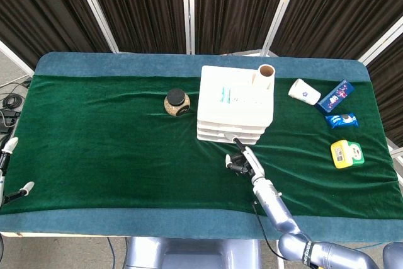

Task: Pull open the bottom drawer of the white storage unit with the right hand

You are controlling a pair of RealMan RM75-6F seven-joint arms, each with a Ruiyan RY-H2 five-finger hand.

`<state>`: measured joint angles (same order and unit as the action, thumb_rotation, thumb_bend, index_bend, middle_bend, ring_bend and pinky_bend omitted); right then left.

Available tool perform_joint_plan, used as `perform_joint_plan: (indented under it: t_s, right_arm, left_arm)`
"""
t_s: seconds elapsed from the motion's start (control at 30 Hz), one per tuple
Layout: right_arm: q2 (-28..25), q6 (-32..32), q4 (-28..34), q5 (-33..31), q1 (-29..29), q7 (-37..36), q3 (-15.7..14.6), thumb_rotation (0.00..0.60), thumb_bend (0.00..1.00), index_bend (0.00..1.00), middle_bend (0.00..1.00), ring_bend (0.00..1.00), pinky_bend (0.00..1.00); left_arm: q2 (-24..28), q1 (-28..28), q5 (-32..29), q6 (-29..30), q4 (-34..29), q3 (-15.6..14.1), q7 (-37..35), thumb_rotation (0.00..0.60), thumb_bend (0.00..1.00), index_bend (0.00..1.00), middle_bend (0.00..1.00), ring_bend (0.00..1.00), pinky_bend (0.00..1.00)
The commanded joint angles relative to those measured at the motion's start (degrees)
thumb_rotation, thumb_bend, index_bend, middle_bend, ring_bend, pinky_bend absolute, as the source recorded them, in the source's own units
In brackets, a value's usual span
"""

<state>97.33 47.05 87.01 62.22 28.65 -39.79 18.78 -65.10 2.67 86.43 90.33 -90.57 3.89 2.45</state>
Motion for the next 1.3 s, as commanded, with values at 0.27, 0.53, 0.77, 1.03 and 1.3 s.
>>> perform_joint_plan:
  t_s: [0.27, 0.53, 0.77, 1.03, 1.3]
  right_arm:
    - [0.88, -1.15, -1.68, -1.12, 0.39, -1.95, 1.40, 0.600, 0.58, 0.09, 0.93, 0.97, 0.84]
    - [2.09, -3.41, -3.45, -1.59, 0.94, -4.94, 2.29, 0.600, 0.59, 0.09, 0.93, 0.97, 0.84]
    - [2.99, -5.77, -5.03, -0.22, 1.53, -7.99, 2.66, 0.600, 0.60, 0.11, 0.93, 0.97, 0.84]
    - [2.97, -7.38, -5.31, 0.65, 1.92, -9.78, 2.97, 0.600, 0.62, 0.19, 0.93, 0.97, 0.84]
    - [1.79, -8.33, -3.59, 1.49, 1.51, -11.04, 2.76, 0.600, 0.62, 0.25, 0.93, 0.97, 0.84]
  left_arm:
    - [-0.07, 0.04, -0.02, -0.14, 0.04, -0.06, 0.11, 0.600, 0.08, 0.00, 0.00, 0.00, 0.00]
    - [-0.01, 0.10, -0.18, -0.36, 0.10, -0.05, -0.11, 0.600, 0.08, 0.00, 0.00, 0.00, 0.00]
    - [0.13, 0.10, -0.17, -0.39, 0.09, -0.06, -0.44, 0.600, 0.08, 0.00, 0.00, 0.00, 0.00]
    - [0.16, 0.14, -0.24, -0.50, 0.14, -0.08, -0.54, 0.600, 0.08, 0.00, 0.00, 0.00, 0.00]
    - [0.08, 0.19, -0.38, -0.68, 0.18, -0.09, -0.34, 0.600, 0.08, 0.00, 0.00, 0.00, 0.00]
